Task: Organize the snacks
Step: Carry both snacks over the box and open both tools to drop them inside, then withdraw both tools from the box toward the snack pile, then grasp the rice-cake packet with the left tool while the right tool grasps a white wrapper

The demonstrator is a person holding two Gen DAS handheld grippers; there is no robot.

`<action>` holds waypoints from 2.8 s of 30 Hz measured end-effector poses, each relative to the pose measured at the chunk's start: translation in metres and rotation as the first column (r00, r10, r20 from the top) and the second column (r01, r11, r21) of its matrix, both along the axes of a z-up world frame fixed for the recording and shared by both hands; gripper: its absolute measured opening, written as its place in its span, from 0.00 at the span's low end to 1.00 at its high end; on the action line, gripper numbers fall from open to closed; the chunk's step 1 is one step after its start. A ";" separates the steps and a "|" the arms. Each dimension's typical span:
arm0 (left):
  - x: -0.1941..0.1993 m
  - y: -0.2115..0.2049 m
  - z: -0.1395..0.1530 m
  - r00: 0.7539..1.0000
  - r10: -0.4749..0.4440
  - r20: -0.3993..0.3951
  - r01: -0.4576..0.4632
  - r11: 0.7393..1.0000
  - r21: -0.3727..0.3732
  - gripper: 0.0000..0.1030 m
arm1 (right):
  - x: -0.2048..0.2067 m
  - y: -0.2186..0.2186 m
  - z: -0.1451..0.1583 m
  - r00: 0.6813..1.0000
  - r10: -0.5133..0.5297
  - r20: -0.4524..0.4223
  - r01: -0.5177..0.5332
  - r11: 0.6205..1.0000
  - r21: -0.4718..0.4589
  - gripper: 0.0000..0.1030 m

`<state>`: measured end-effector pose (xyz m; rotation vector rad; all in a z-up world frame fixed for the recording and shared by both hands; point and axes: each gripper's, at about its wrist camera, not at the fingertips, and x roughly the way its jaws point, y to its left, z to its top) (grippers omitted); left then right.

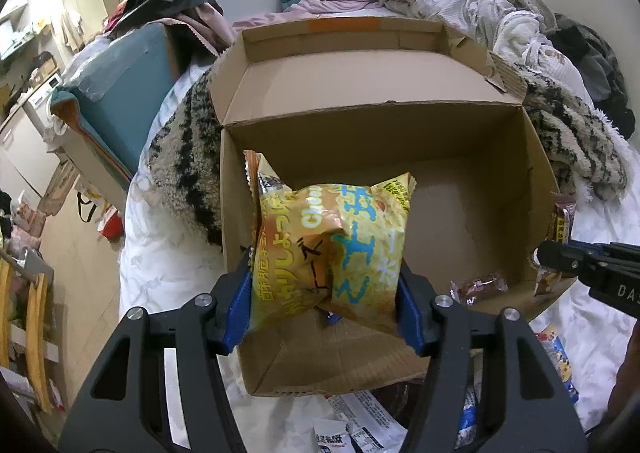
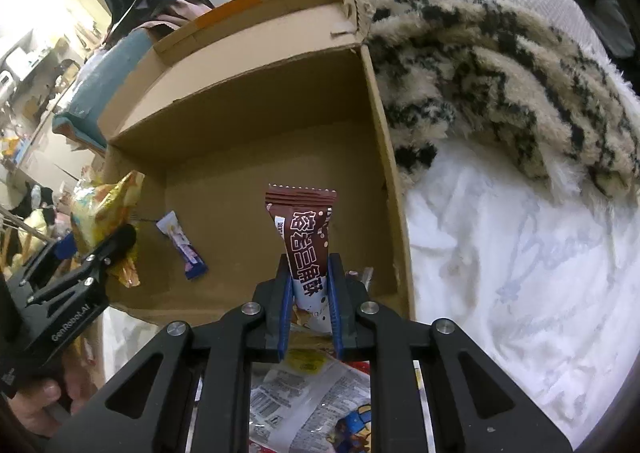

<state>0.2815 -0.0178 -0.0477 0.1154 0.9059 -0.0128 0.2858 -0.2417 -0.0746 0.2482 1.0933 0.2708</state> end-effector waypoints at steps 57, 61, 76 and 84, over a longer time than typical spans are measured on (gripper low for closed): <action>-0.130 0.042 0.052 0.998 0.049 0.027 -0.046 0.994 -0.096 0.97 | -0.134 -0.025 0.054 0.995 -0.060 0.081 0.053 0.995 0.080 0.78; -0.140 0.048 0.045 0.998 0.070 -0.006 -0.070 0.991 -0.118 0.97 | -0.148 -0.027 0.051 0.996 -0.064 0.066 0.059 0.996 0.070 0.78; -0.129 0.069 -0.050 0.923 0.143 -0.357 -0.235 0.944 -0.230 0.72 | -0.153 -0.043 0.024 0.990 -0.139 -0.033 0.141 0.986 0.086 0.78; -0.112 0.049 -0.101 0.868 0.080 -0.490 -0.240 0.932 -0.272 0.59 | -0.150 -0.042 0.019 0.989 -0.143 -0.046 0.146 0.986 0.084 0.78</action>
